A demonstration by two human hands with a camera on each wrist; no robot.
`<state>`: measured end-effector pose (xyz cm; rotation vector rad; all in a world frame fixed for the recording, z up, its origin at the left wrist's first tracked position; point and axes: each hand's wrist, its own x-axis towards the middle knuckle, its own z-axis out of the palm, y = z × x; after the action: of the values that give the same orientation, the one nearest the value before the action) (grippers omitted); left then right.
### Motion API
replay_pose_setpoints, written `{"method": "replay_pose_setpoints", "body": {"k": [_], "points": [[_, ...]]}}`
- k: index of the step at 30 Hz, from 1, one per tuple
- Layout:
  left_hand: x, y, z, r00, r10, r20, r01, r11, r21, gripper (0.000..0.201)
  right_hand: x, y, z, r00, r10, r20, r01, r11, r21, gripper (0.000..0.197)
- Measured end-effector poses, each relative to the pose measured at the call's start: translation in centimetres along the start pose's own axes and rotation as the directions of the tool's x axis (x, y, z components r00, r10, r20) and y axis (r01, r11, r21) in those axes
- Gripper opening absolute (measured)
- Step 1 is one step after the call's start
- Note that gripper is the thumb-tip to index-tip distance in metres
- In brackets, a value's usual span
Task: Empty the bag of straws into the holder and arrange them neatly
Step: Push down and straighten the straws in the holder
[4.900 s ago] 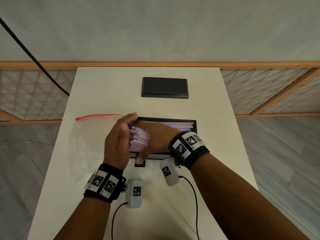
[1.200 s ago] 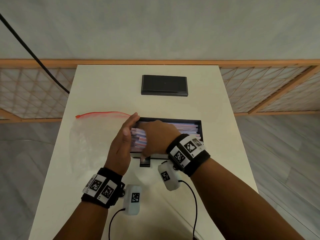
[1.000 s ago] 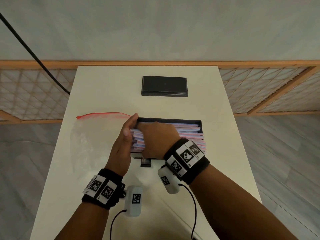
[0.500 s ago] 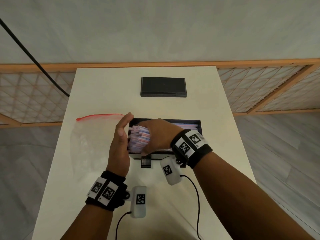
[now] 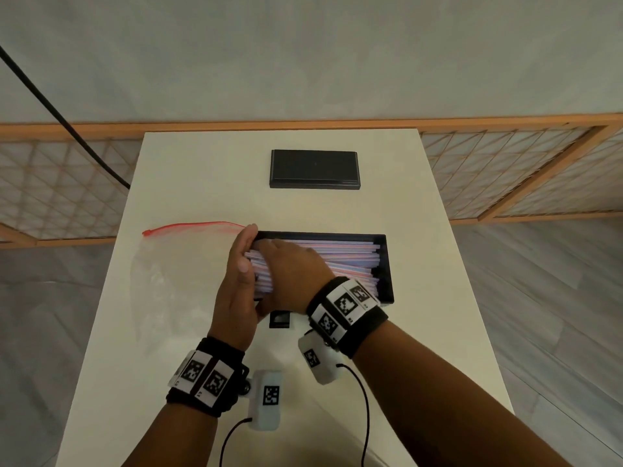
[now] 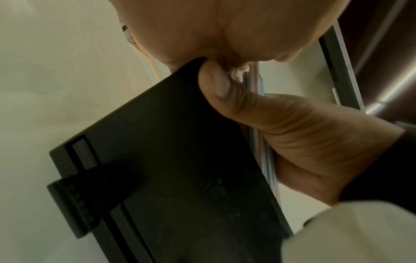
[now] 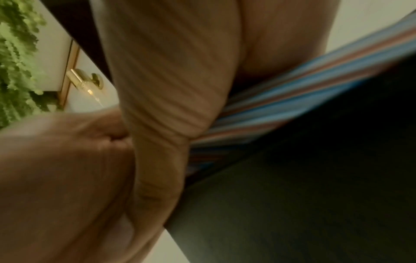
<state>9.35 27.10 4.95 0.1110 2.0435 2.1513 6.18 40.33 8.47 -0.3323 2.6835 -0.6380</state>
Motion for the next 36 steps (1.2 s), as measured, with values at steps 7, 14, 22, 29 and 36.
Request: {"method": "replay_pose_setpoints", "body": {"k": [7, 14, 22, 29, 36], "points": [[-0.3, -0.3, 0.0, 1.0, -0.017, 0.002, 0.016, 0.993, 0.12, 0.073, -0.5, 0.4, 0.6, 0.998, 0.054, -0.029, -0.055, 0.998, -0.025, 0.099], [-0.2, -1.3, -0.2, 0.998, 0.062, -0.004, -0.057, 0.943, 0.329, 0.073, -0.6, 0.3, -1.6, 0.997, 0.013, 0.075, -0.007, 0.997, -0.081, 0.091], [-0.4, -2.3, -0.3, 0.996, 0.081, -0.047, -0.067, 0.968, 0.24, 0.05, -0.5, -0.1, 0.0, 0.999, 0.027, -0.039, -0.035, 0.978, -0.207, 0.088], [-0.6, -1.0, -0.5, 0.988, 0.143, -0.061, -0.107, 0.91, 0.4, 0.056, -2.2, 0.9, -1.6, 0.997, -0.003, -0.072, 0.006, 0.999, 0.044, 0.115], [1.0, 3.2, -2.8, 0.963, 0.184, 0.195, -0.268, 0.687, 0.675, 0.046, -8.3, 7.6, -6.6, 0.976, 0.12, -0.181, -0.103, 0.989, 0.105, 0.05]]}}
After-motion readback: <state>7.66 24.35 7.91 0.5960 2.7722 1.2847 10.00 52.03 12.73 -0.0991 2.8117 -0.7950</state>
